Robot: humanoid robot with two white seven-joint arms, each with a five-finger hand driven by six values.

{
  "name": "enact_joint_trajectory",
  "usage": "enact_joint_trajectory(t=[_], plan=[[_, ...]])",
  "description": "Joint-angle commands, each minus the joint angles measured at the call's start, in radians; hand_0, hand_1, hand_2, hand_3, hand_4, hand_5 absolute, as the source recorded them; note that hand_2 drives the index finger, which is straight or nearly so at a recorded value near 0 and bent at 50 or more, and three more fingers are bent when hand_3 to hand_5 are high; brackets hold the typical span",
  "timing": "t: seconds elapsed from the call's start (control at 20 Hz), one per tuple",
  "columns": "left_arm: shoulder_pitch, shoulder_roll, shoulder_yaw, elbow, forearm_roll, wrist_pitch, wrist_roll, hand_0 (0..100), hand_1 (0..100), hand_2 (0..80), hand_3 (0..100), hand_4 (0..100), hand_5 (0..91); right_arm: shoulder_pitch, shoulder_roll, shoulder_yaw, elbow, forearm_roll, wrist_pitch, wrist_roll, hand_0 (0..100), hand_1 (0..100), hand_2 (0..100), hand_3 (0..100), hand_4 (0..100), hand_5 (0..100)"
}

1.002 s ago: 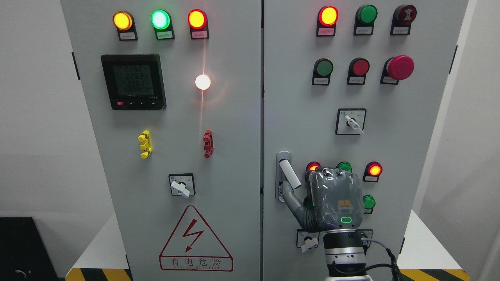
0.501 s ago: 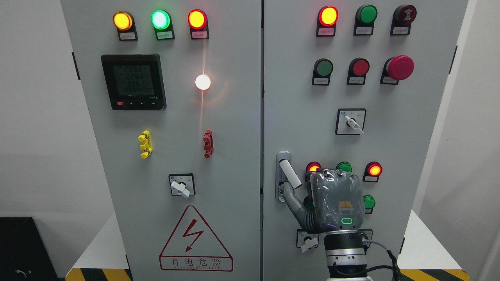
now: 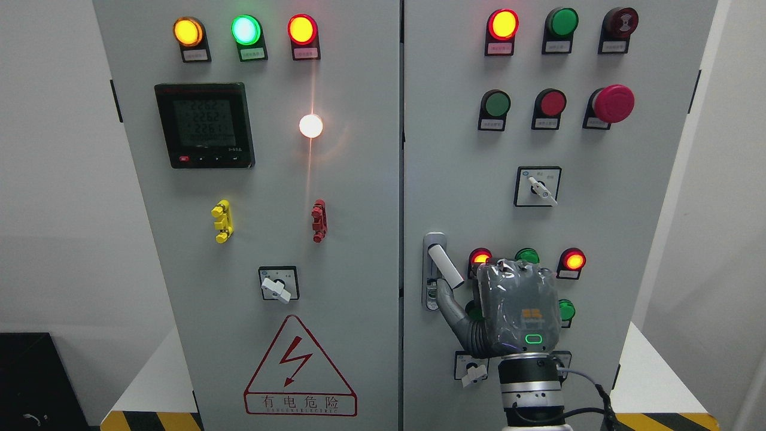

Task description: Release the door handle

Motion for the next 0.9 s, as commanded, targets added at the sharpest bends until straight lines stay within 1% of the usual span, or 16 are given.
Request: enact_joint_trajectory(t=[0.0, 0.85], plan=[[0.0, 0.0, 0.0, 0.0, 0.0, -0.001, -0.001, 12, 56, 0.0, 0, 0, 0.0, 0.0, 0.0, -0.006, -0.003, 0.0, 0.0, -0.001, 49, 33, 99, 100, 100, 100], [0.0, 0.0, 0.0, 0.0, 0.0, -0.001, -0.001, 12, 56, 0.0, 0, 0, 0.0, 0.0, 0.0, -0.022, -0.003, 0.0, 0.0, -0.003, 49, 34, 99, 100, 100, 100]])
